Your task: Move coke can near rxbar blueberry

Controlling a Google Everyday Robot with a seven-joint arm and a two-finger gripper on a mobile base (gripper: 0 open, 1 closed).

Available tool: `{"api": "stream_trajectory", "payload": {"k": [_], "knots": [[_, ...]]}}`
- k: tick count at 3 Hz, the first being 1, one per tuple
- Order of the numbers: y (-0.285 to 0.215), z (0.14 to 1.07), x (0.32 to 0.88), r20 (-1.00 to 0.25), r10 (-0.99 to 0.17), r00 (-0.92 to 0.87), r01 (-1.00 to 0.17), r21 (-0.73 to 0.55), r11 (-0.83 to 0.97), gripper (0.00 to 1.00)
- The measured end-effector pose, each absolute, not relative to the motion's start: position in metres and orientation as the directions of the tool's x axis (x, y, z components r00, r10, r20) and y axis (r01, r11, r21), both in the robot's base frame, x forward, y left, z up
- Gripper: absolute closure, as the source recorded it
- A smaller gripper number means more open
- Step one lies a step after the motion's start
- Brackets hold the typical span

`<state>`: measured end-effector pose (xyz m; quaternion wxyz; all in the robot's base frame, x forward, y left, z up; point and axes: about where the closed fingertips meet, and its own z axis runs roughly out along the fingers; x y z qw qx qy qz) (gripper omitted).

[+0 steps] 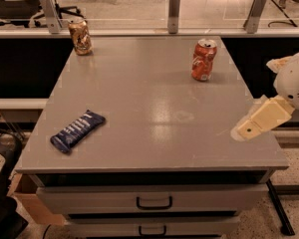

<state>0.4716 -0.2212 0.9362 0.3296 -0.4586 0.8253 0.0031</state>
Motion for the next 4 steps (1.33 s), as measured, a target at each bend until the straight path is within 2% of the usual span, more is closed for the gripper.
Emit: {"api": "stream_trajectory", "payload": {"k": [1,3,4], "knots": [[-0.221,0.916,0.488,-0.659,-0.657,-0.367,-0.703,-0.265,0.660,0.00],[-0.224,0.920,0.553,-0.878,-0.421,-0.229,-0.563,-0.233,0.793,0.00],[-0.238,0.947,0.581,-0.913,-0.376,-0.161,-0.489,-0.257,0.834,0.00]]}}
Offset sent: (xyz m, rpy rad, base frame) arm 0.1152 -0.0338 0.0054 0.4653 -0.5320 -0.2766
